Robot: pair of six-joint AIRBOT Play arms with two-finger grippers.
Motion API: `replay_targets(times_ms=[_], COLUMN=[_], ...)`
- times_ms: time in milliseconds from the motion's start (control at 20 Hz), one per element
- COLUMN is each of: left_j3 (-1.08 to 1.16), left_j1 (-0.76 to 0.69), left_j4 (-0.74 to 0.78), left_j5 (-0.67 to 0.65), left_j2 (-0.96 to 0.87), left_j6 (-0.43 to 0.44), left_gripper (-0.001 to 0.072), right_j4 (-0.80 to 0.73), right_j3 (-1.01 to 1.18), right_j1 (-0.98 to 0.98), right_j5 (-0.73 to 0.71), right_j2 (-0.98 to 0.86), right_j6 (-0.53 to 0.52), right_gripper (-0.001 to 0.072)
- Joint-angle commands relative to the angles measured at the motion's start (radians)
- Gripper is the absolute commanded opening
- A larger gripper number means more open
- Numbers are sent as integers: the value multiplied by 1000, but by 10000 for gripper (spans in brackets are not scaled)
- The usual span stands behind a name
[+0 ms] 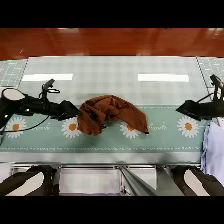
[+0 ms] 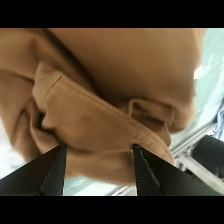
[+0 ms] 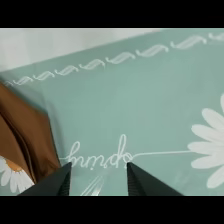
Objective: Fold the shirts.
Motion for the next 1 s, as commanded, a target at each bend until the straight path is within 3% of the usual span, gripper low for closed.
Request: replay_targets(times_ms=[0,100,150,200,400,600,950], left_j3=[39,42,52,59,102,107,107], left_j1=[-42,-98,-117,-120,-88,-61,-60], left_j4=[-31,-29,-29,-30,-28,-25,-21], left_j5=[-4,-4,-7,-8,-73,-101,-101], left_j2=[-134,-183,-198,-198,-178,-172,-172], left_j6=[26,72,110,152,190,196,195], left_gripper=[509,507,385,29,23,23,23], right_j4=[17,24,24,24,42,220,338], right_j3=[-56,-56,-56,-56,-87,-153,-93], right_j1=[-40,-40,-40,-40,-40,-26,228], right_j5=[-11,-31,-34,-33,-42,-22,-179], right_j2=[21,19,19,19,8,-120,-438], right_j6=[-24,-24,-24,-24,-43,-152,-181], right_gripper=[405,404,404,404,404,403,403])
